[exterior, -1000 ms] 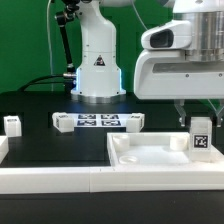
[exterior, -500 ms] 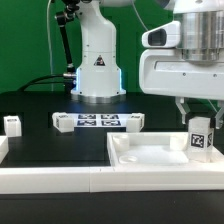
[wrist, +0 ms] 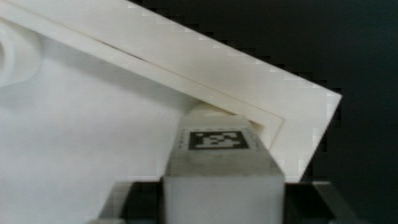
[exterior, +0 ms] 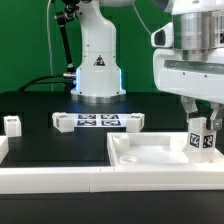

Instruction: Assemble square table

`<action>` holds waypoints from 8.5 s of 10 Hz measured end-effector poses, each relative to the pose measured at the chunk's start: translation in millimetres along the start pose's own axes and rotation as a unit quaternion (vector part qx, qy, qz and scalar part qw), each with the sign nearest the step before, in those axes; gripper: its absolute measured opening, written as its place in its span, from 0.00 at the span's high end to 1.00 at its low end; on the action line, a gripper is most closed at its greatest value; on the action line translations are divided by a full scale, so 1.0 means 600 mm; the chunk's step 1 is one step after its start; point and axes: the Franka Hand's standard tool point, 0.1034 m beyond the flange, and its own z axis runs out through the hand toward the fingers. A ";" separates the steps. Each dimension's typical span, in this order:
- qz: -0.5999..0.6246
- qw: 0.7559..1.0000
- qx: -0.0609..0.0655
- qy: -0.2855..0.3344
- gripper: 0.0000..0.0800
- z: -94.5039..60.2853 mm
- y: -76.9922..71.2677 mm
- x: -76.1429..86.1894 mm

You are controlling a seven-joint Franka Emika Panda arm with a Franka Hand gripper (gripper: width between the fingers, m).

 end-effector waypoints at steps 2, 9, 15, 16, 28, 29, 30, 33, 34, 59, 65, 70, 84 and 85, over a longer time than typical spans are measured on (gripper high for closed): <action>0.054 0.999 0.001 -0.004 0.64 0.000 -0.001 -0.001; 0.325 0.945 0.036 -0.020 0.64 0.000 -0.004 -0.002; 0.161 0.986 -0.014 -0.030 0.19 -0.001 -0.008 0.003; 0.137 0.990 -0.013 -0.031 0.19 0.000 -0.008 0.003; -0.410 0.909 -0.065 -0.024 0.19 0.003 0.003 0.003; -0.434 0.898 -0.064 -0.025 0.19 0.002 0.003 0.004; -0.465 0.883 -0.063 -0.027 0.19 0.002 0.003 0.007; -0.483 0.873 -0.062 -0.029 0.47 0.002 0.003 0.008; -0.482 0.874 -0.062 -0.029 0.47 0.002 0.003 0.008; 0.311 0.950 -0.018 0.022 0.64 -0.004 -0.002 -0.010; 0.312 0.950 -0.017 0.021 0.54 -0.003 -0.002 -0.010; 0.191 0.981 -0.030 0.013 0.19 -0.013 0.001 -0.008; -0.042 0.999 0.017 0.024 0.19 -0.005 0.025 -0.053; -0.055 0.998 0.017 0.023 0.19 -0.008 0.032 -0.051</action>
Offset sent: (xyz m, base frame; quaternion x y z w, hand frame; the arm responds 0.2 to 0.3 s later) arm 0.0000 0.0000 0.0000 0.0000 0.0000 0.1938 0.9810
